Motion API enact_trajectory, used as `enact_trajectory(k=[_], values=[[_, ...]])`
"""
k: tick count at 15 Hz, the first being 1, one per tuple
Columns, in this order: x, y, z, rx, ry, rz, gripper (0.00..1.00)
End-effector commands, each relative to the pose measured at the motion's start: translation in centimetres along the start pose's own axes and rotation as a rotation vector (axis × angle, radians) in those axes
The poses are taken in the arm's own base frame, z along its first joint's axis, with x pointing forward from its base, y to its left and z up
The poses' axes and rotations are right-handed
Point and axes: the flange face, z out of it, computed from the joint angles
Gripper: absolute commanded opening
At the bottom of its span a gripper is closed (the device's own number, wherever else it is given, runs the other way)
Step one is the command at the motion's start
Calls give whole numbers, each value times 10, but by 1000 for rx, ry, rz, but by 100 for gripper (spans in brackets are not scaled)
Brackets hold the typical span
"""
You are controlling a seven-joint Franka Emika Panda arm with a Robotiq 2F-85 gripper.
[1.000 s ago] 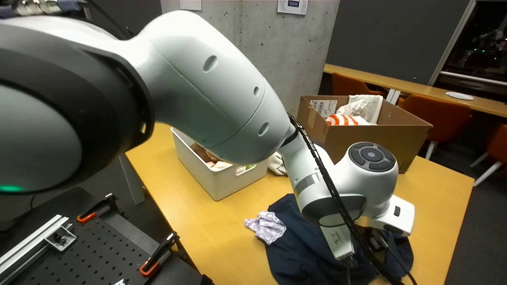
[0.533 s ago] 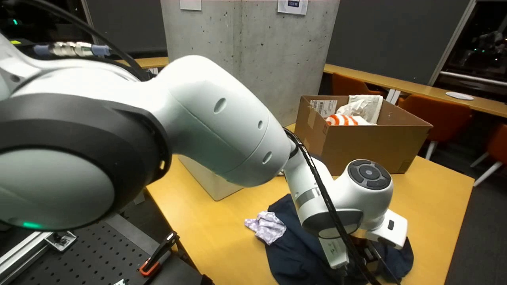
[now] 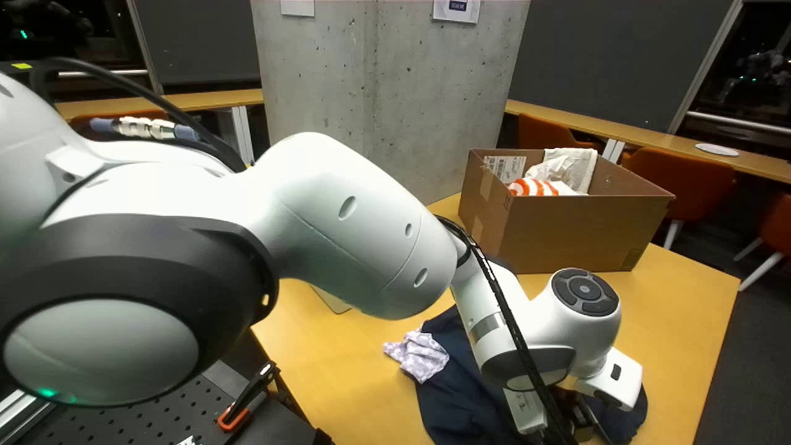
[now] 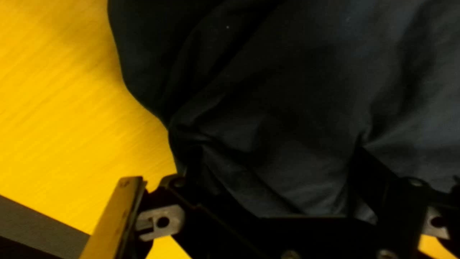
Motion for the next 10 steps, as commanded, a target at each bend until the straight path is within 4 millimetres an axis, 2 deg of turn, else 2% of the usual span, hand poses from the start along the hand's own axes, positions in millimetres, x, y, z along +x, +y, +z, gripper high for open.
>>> enact_trajectory(k=[1, 2, 3, 4, 10], values=[[-5, -2, 25, -18, -8, -2, 100], [-7, -3, 29, -17, -7, -4, 100], [-6, -3, 31, -18, -4, -1, 75], [-5, -3, 32, -13, 1, -2, 74], [6, 2, 14, -6, 38, 3, 30]])
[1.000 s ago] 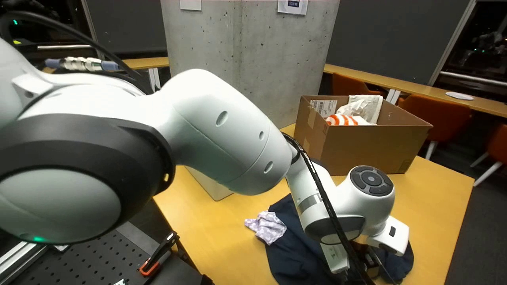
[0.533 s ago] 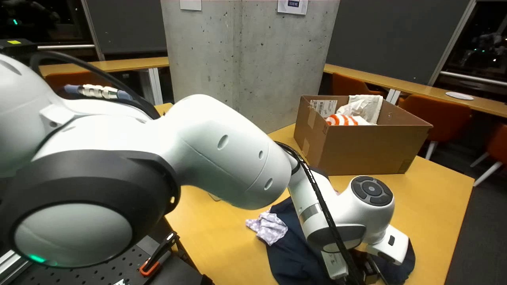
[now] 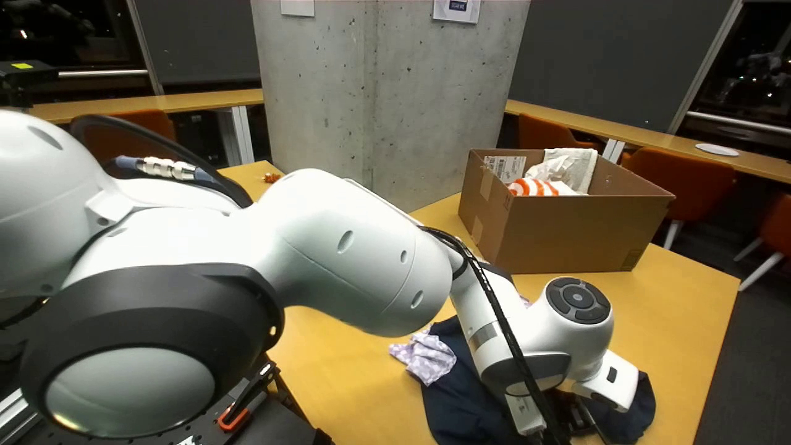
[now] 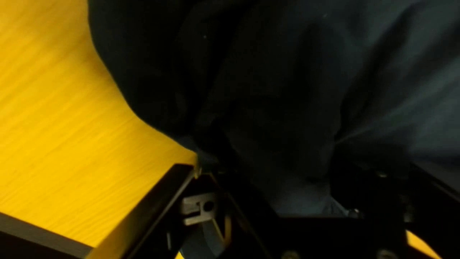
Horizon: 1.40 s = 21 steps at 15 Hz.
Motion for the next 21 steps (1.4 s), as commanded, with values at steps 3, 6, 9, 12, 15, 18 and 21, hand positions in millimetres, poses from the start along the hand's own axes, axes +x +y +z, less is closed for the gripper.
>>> enact_trajectory(k=[3, 6, 9, 12, 15, 18, 21], values=[[11, 7, -18, -1, 21, 5, 11], [20, 4, -44, 9, 50, -3, 6], [28, -5, -86, 19, 114, -23, 7], [34, -20, -129, 41, 187, -61, 7], [33, -43, -175, 73, 250, -113, 7], [23, -69, -223, 107, 314, -177, 7], [9, -99, -275, 142, 384, -241, 7]])
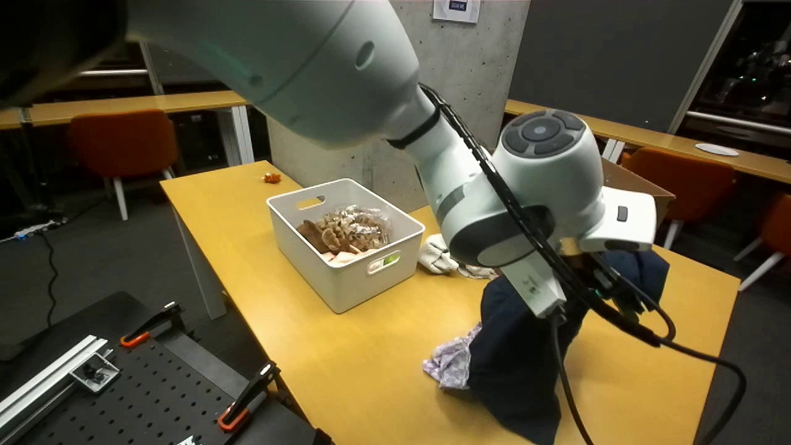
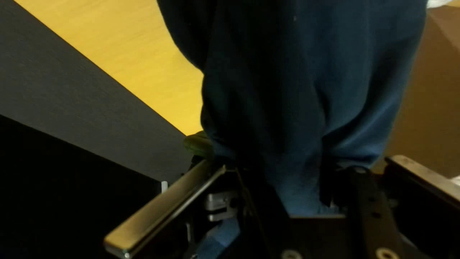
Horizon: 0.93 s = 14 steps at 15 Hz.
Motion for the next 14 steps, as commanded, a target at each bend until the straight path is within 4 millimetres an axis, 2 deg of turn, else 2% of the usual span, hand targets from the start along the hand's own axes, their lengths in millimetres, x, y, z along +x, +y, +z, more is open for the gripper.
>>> enact_trajectory(k=[1, 10, 13, 14], values=[[6, -40, -74, 47, 76, -76, 7], [18, -159, -237, 175, 214, -196, 7], [21, -212, -272, 260, 241, -250, 7], [21, -237, -290, 297, 250, -277, 7]])
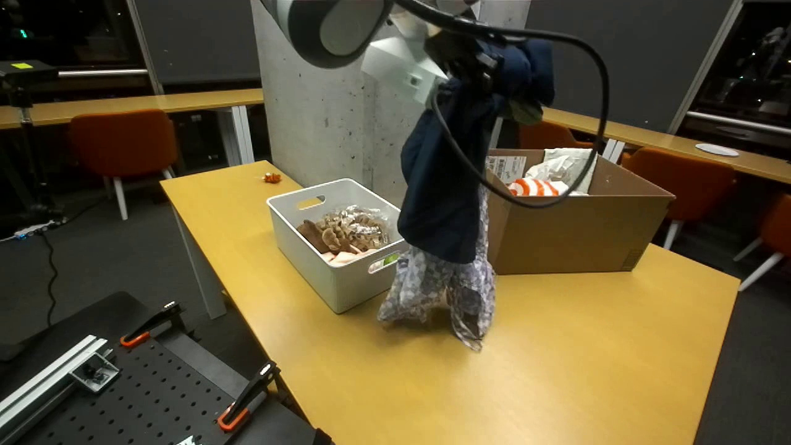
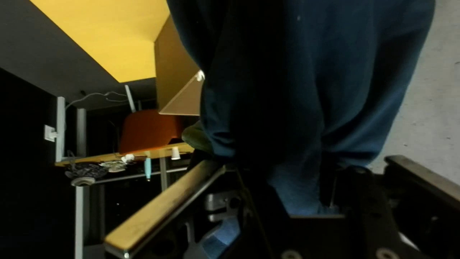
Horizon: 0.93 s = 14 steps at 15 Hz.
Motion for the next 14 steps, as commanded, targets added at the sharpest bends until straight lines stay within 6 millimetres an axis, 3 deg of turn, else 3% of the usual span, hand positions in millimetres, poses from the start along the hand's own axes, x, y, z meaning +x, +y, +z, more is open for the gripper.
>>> enact_trajectory(k=[1, 4, 7, 14], values=[[22, -65, -34, 91, 32, -73, 7], [23, -126, -44, 182, 27, -142, 7], [6, -170, -41, 253, -5, -191, 7], [-50, -222, -9, 363, -137, -282, 7]])
